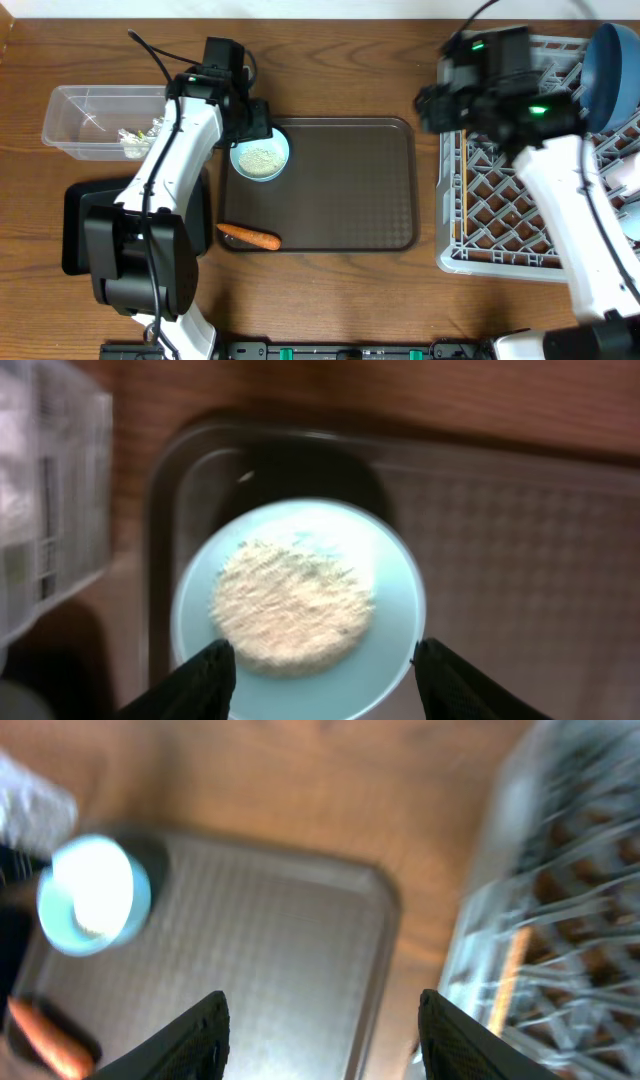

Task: Sort waste into correct bins and load items into the dishwasher rack
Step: 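Grasp the rim of the light-blue rice bowl with the left gripper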

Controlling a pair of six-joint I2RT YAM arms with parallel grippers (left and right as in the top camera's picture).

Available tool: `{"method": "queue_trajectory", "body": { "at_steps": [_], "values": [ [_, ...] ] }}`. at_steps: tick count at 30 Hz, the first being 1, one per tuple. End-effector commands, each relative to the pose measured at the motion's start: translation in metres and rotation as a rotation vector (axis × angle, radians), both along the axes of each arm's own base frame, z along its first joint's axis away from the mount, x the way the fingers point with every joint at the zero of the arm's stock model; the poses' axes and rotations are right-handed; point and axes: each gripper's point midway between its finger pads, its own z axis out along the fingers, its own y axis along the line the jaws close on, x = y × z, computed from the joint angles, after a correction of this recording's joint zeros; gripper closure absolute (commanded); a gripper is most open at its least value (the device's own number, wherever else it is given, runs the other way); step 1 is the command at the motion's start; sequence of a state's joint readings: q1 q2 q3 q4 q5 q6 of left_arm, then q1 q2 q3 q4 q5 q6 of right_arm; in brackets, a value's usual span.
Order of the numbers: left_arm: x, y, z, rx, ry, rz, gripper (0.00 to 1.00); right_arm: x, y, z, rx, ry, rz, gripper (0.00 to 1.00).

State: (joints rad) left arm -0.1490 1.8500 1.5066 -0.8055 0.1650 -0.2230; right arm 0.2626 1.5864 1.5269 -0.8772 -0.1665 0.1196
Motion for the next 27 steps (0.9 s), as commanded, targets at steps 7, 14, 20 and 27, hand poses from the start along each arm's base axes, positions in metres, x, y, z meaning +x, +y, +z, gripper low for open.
{"method": "queue_trajectory", "body": {
  "at_steps": [7,14,20,27],
  "values": [
    [-0.004,-0.061,-0.016,0.038,-0.020,-0.076,0.38,-0.013,0.012,-0.058,-0.141,0.125,0.066,0.40],
    [-0.013,-0.079,-0.050,0.072,0.055,-0.049,0.39,-0.013,-0.022,-0.064,-0.282,0.138,-0.020,0.39],
    [-0.013,-0.074,-0.063,0.099,0.080,-0.014,0.39,-0.011,-0.035,-0.065,-0.286,0.150,-0.047,0.39],
    [-0.012,-0.069,-0.061,0.122,0.069,-0.009,0.39,-0.010,-0.053,-0.066,-0.287,0.170,-0.089,0.39]
  ]
}}
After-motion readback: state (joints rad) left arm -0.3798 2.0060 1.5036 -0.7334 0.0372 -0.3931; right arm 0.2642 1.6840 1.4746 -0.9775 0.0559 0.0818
